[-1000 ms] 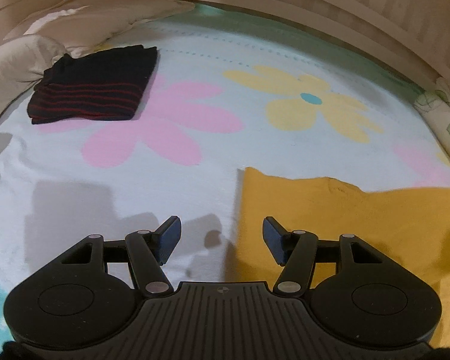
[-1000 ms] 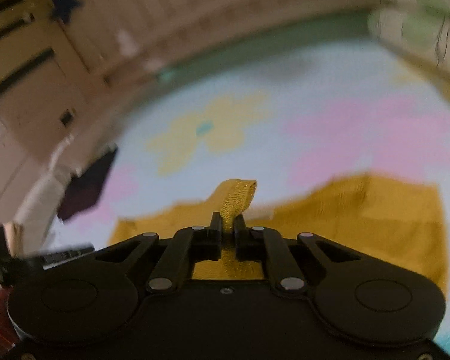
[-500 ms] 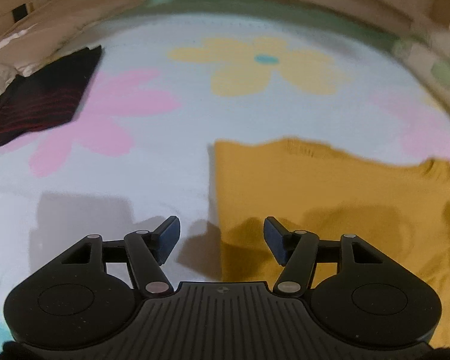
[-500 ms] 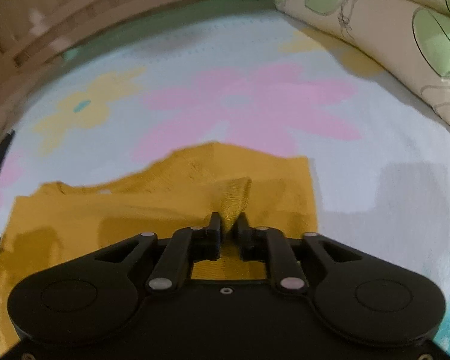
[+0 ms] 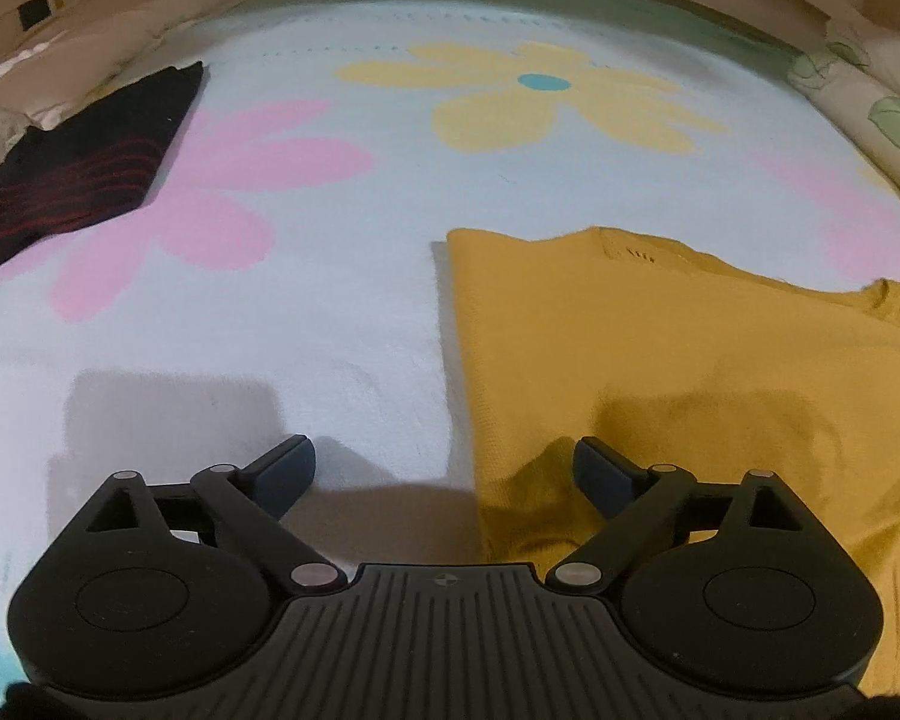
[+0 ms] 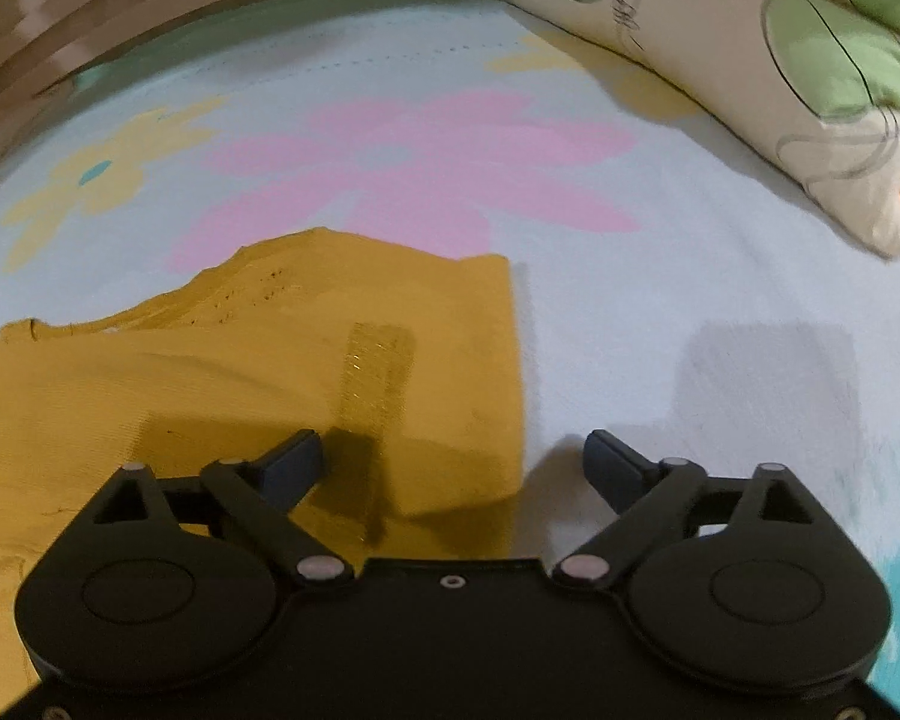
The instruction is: Fold small clothes
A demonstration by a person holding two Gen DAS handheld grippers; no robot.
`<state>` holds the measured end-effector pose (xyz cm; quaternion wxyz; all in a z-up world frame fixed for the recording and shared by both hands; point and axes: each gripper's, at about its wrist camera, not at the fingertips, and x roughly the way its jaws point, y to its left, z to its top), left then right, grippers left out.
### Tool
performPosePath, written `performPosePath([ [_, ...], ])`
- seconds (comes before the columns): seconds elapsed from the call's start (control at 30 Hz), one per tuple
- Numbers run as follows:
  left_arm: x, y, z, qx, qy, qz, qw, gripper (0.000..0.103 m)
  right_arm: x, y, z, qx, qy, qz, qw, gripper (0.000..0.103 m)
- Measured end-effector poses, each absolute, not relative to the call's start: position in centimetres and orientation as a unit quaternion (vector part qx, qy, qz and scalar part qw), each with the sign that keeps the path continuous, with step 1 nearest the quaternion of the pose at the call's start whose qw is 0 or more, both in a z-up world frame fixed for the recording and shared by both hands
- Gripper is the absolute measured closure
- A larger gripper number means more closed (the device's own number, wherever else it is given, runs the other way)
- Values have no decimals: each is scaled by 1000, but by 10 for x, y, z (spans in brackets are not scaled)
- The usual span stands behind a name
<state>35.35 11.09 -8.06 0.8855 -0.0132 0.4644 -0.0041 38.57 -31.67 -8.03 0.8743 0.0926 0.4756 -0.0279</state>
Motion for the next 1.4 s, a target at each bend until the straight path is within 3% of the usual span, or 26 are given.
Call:
performPosePath([
  [0.07, 349, 113, -79, -18, 471, -16, 882, 9, 382, -323, -77, 107, 473, -27, 874, 0],
  [0.7, 273, 136, -48, -55, 491, -53, 868, 9, 310, -317, -45, 101, 512, 37, 852, 0],
  [0.87, 274, 136, -47, -65, 496, -51, 864, 9, 304, -320, -37, 137, 496, 39, 856, 0],
  [1.23, 244, 121, -54, -21, 520, -91, 849, 9, 272, -304, -37, 98, 525, 79, 842, 0],
  [1.4, 217, 131, -53, -56, 517, -88, 850, 9, 230, -296, -41, 132, 530, 105, 831, 0],
])
